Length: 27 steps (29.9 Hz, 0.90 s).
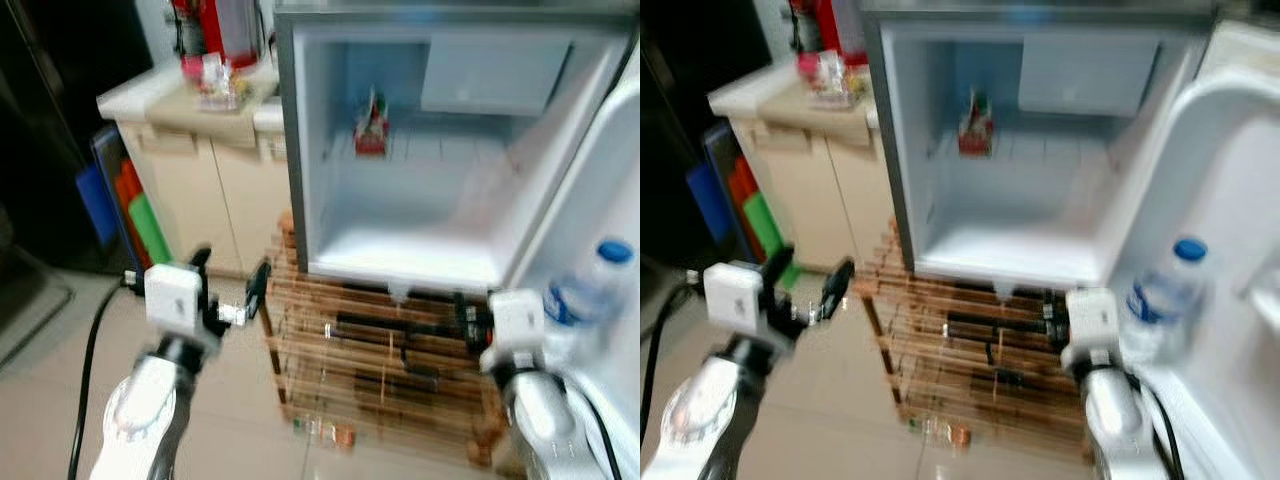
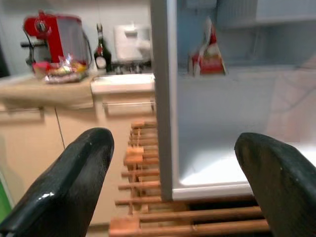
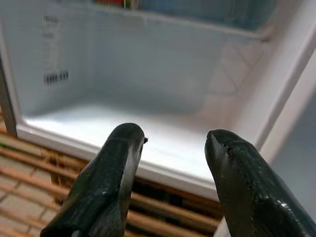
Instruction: Restocking fridge
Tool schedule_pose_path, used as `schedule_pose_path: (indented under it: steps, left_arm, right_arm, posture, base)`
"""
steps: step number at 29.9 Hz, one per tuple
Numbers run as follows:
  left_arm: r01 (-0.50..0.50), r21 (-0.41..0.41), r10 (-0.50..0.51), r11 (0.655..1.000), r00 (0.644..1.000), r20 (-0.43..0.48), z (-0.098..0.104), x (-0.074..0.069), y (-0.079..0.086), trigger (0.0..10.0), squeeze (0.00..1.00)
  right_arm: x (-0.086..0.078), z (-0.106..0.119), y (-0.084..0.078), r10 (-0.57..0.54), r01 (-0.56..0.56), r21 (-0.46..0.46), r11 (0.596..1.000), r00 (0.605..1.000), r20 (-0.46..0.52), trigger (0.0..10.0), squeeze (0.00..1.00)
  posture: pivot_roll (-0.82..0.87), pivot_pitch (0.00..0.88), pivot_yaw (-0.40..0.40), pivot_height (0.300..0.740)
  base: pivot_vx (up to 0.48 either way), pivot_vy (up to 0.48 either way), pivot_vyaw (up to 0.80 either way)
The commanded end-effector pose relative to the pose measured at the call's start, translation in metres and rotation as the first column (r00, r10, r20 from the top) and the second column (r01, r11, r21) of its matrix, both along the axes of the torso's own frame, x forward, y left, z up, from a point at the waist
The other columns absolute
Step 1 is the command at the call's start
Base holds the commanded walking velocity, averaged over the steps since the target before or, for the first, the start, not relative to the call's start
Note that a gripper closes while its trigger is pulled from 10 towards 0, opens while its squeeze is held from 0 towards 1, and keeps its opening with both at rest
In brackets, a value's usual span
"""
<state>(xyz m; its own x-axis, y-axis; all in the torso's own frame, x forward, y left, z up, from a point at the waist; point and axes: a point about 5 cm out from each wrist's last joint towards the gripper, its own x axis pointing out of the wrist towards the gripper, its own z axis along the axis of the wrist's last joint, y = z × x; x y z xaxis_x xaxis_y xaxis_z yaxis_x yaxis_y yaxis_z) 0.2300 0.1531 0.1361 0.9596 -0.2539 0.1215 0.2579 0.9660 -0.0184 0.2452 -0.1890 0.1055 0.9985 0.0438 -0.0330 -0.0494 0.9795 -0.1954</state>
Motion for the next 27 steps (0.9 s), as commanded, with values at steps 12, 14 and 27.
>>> schedule_pose_path:
  steps: [12, 14, 27]
  left_arm:
    - [-0.019, -0.013, 0.019, 1.000, 1.000, 0.017, 0.001, 0.005, -0.004, 10.0, 0.00]
    - [-0.011, -0.017, 0.011, 1.000, 1.000, 0.013, 0.001, 0.006, -0.005, 10.0, 0.00]
    - [0.026, -0.090, -0.048, 0.996, 0.966, -0.252, -0.039, 0.025, 0.000, 10.0, 0.00]
  right_arm:
    - [0.007, -0.003, 0.008, 0.110, -0.109, 0.017, 0.994, 0.994, -0.028, 10.0, 0.00]
    - [0.005, -0.006, 0.008, 0.126, -0.125, 0.023, 0.992, 0.991, -0.045, 10.0, 0.00]
    - [-0.082, -0.119, -0.061, 0.109, -0.194, -0.079, 0.978, 0.793, -0.600, 10.0, 0.00]
  posture:
    - [-0.18, 0.000, 0.040, 0.740]
    - [-0.18, 0.000, 0.041, 0.740]
    - [-0.21, 0.000, 0.054, 0.740]
  base:
    - [-0.156, -0.102, 0.00]
    - [0.000, 0.000, 0.00]
    - [0.000, 0.000, 0.00]
